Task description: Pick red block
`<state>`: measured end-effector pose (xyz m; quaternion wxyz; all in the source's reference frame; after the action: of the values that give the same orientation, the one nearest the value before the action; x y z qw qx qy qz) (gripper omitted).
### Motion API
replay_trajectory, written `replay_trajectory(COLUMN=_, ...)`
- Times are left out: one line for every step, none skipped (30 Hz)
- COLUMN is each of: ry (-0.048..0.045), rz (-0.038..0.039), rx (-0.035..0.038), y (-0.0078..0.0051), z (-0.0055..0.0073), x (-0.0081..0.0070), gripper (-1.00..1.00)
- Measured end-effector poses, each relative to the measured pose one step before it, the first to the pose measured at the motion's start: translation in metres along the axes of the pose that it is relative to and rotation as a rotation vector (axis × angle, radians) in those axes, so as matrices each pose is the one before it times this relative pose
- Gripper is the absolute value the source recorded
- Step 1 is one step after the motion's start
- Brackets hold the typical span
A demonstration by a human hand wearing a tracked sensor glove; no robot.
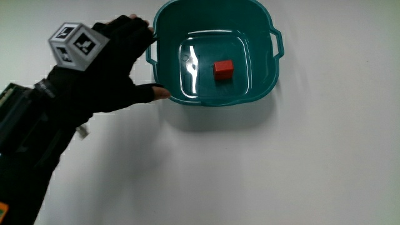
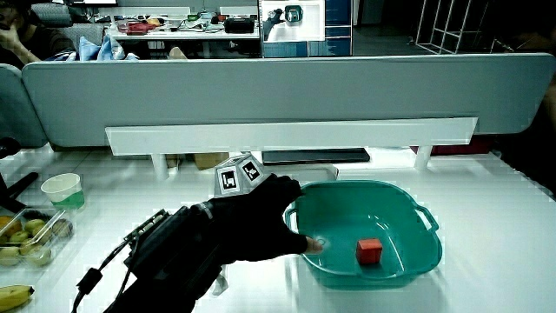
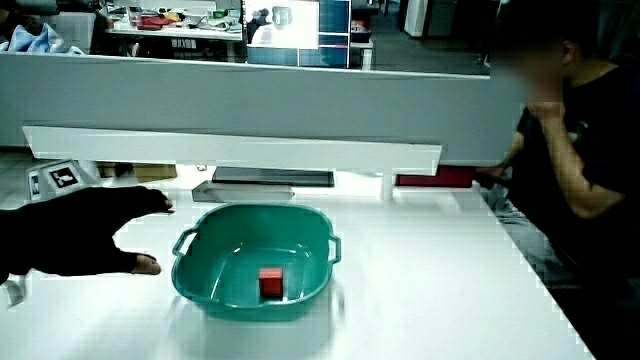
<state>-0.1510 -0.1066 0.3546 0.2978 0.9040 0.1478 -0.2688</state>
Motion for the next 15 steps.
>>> replay_trajectory(ry=-0.01284, rz=0.00778, rx=0.00076, y=0.00337, z=-0.00225, x=0.00089, gripper=0.00)
replay_trajectory(ry=-0.00043, rz=0.04866, rx=-0.03100, y=0.00265, z=-0.00163, x=0.00279, gripper=0.00)
replay_trajectory(ry=-0.00303, rz=-0.04109, rx=0.01684, y=0.00502, z=-0.00239, x=0.00073, gripper=0.00)
replay_trajectory(ry=0.00713, rz=0.00375, rx=-0.00340, y=0.00319, z=-0.00169, x=0.00160, gripper=0.00)
replay_trajectory(ry=0.00338, rz=0.01012, rx=-0.00325, y=0.00327, z=-0.00177, x=0.00165, gripper=0.00)
replay_trajectory(ry=0.00185, rz=0.01088, rx=-0.01838, y=0.00234, z=-0.00096, x=0.00316, gripper=0.00)
replay_trajectory(ry=-0.01196, rz=-0.01985, rx=-0.00215, y=0.00439, z=-0.00216, x=0.00047, gripper=0.00)
replay_trajectory(ry=0.00937, rz=-0.00808, rx=0.00719, y=0.00403, z=-0.00197, x=0.00020, gripper=0.00)
replay_trajectory(ry=-0.00569, rz=0.04864, rx=-0.02069, y=0.00307, z=-0.00149, x=0.00134, gripper=0.00)
replay_trajectory(ry=-0.04662, rz=0.01462, rx=-0.01554, y=0.00323, z=-0.00195, x=0.00157, gripper=0.00)
replay_trajectory(ry=0.01367, rz=-0.04486, rx=0.00966, y=0.00677, z=-0.00298, x=-0.00120, gripper=0.00)
replay_trajectory(ry=0.02027, rz=-0.01230, rx=0.00731, y=0.00351, z=-0.00221, x=0.00197, gripper=0.00)
replay_trajectory(ry=-0.00349, rz=-0.03049, rx=0.00023, y=0.00586, z=-0.00354, x=-0.00097, gripper=0.00)
replay_trajectory(ry=-0.02050, rz=0.02887, rx=-0.00826, y=0.00185, z=-0.00204, x=0.00231, gripper=0.00)
replay_trajectory(ry=-0.00321, rz=0.00360, rx=-0.00066, y=0.00298, z=-0.00204, x=0.00220, gripper=0.00)
